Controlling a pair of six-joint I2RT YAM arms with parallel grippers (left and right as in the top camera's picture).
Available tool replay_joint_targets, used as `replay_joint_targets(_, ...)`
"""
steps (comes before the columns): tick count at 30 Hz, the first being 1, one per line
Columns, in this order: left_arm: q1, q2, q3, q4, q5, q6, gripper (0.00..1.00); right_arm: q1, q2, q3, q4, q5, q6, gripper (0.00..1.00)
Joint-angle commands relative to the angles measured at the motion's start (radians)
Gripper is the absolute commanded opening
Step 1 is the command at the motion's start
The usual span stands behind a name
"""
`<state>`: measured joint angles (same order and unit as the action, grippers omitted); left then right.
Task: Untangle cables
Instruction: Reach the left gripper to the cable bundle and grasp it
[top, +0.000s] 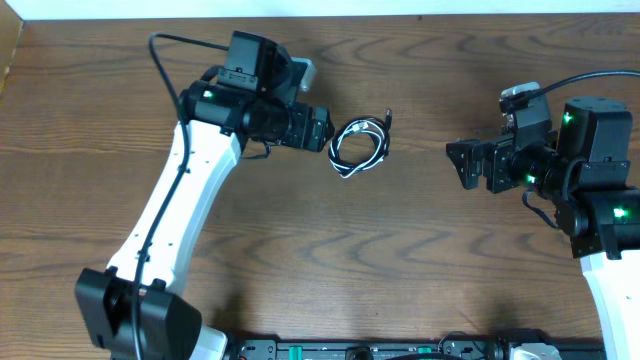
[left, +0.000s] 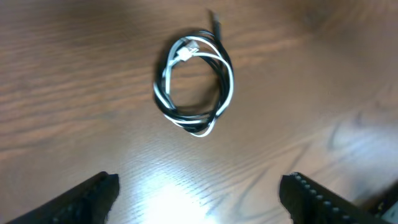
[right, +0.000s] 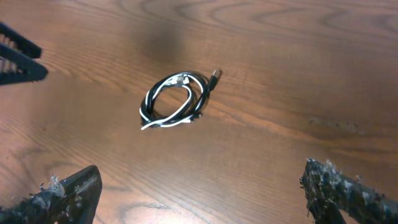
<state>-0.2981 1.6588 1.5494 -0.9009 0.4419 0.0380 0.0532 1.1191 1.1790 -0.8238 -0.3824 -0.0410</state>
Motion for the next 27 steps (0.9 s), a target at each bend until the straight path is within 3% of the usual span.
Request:
replay_joint_targets(1,-0.048,0.068,0.015,-0.001,0.044,0.138,0.82,0.005,-0.001,0.021,-0.007,-0.010,-0.017,0.99)
replay_joint_targets(4,-0.090,0.132,0.015,0.019,0.037,0.153,0.78,0.005,-0.001,0.021,-0.010,-0.010,-0.017,0.97)
replay_joint_targets(10,-0.159,0.249,0.015,0.073,-0.051,0.153,0.72,0.005,0.000,0.021,-0.034,-0.010,-0.017,0.84)
replay_joint_targets(23,-0.230,0.420,0.014,0.105,-0.115,0.280,0.55,0.005,0.000,0.018,-0.063,-0.009,-0.017,0.78)
replay_joint_targets(27,-0.232,0.447,0.014,0.132,-0.119,0.279,0.43,0.005,0.000,0.018,-0.066,-0.009,-0.017,0.77)
